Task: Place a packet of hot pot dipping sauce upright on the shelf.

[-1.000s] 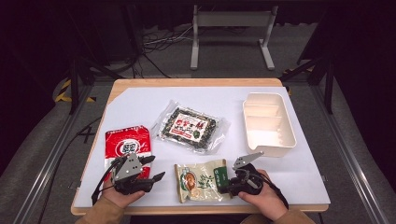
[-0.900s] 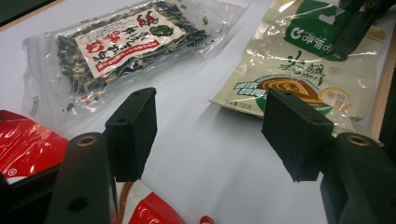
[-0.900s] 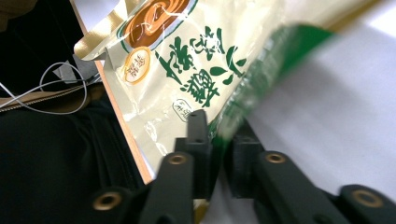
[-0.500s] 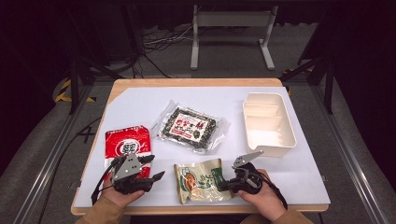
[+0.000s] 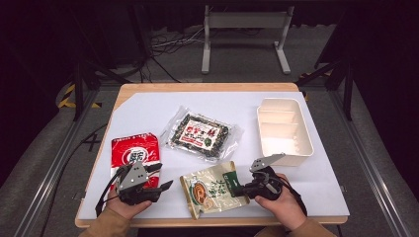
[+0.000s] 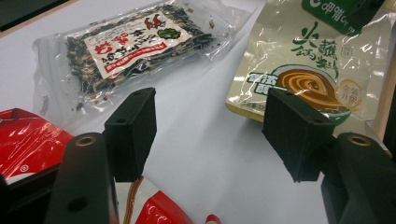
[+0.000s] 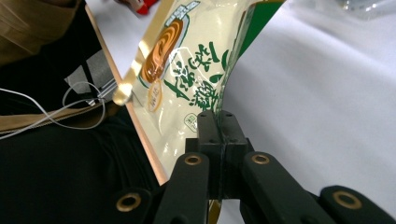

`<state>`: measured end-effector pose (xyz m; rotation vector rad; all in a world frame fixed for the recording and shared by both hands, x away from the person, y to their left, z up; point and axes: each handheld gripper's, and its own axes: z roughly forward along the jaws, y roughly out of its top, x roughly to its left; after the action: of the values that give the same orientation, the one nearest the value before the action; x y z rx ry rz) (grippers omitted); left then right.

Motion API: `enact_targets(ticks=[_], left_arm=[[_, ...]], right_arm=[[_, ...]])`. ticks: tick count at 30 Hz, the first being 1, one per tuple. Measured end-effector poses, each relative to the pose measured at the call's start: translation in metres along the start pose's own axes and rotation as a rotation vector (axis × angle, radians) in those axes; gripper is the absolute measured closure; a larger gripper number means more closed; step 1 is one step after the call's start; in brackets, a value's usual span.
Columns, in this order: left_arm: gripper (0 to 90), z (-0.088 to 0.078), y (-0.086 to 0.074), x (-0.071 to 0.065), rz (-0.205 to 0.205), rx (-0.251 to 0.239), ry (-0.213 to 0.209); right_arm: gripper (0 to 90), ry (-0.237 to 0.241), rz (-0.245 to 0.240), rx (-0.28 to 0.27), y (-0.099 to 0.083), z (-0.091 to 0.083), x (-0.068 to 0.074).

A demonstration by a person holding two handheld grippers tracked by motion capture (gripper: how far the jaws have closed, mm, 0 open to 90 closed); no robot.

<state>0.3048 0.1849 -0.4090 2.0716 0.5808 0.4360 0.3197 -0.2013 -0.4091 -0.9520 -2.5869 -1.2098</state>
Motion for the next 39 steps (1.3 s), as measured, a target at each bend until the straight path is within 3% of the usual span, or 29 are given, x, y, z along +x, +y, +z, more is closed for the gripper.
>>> enact_targets(ticks=[14,21,39], left_arm=[[35.5,-0.004,-0.002,0.003,-0.014,-0.008,0.008],[35.4,-0.005,-0.002,0.004,-0.018,-0.011,0.011],[35.4,-0.006,-0.003,0.005,-0.023,-0.013,0.019]], right_arm=[[89.6,0.026,-0.071,-0.008,0.034,-0.028,0.015],[89.6,0.011,-0.099,-0.016,0.044,-0.040,0.019],[89.6,-0.052,-0.170,0.034,0.075,-0.066,0.021]])
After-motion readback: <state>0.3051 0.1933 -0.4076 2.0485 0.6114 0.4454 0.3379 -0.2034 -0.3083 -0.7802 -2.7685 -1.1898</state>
